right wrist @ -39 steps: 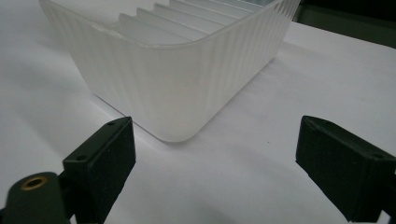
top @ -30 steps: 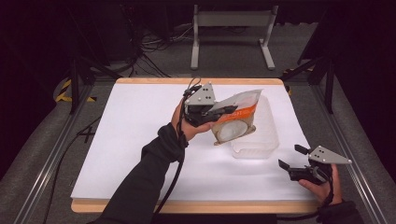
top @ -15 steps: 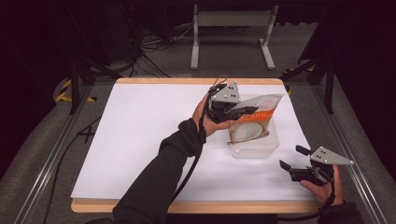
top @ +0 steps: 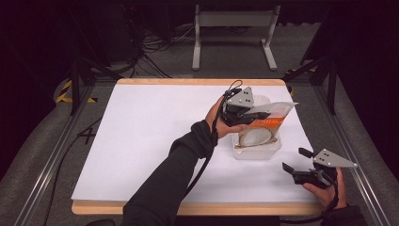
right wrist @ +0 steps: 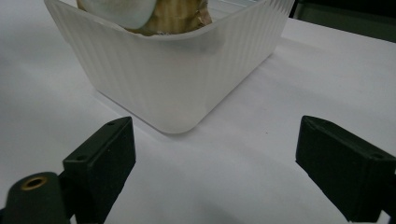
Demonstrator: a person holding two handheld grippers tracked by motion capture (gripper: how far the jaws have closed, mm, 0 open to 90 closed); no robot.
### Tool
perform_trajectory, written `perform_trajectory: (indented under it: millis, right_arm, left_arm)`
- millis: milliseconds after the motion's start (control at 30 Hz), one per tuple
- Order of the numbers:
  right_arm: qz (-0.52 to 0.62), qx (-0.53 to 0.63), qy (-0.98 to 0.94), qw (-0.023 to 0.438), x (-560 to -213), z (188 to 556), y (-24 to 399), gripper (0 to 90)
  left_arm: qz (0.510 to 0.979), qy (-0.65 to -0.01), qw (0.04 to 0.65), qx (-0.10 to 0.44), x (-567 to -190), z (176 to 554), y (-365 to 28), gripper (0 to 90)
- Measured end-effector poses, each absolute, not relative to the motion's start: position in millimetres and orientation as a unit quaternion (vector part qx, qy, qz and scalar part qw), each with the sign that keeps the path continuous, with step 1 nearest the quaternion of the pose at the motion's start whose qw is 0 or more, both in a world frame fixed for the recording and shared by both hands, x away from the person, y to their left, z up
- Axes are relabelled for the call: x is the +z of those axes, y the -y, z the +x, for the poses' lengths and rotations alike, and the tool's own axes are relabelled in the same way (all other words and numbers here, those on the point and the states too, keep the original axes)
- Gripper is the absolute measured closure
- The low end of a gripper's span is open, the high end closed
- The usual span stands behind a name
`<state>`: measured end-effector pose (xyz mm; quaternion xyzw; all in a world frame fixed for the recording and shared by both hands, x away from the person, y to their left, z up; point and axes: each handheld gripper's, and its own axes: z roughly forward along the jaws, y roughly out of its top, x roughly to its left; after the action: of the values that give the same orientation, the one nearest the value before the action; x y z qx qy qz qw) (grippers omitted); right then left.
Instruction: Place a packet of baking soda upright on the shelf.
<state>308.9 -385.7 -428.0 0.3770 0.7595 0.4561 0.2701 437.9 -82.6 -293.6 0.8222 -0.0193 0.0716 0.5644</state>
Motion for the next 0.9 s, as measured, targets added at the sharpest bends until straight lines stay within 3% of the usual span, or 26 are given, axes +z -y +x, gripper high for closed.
perform_trajectory:
  millis: [433, 900]
  right_arm:
    - [0.373, 0.454, -0.764, 0.267, -429.0, 309.5, 383.4, 12.8]
    - [0.37, 0.453, -0.768, 0.261, -430.1, 309.8, 381.0, 12.8]
  left_arm:
    - [0.816, -0.005, 0.569, 0.1, -292.9, 444.5, 86.9, 89.9]
    - [0.807, 0.002, 0.586, 0.072, -298.3, 447.3, 85.9, 89.9]
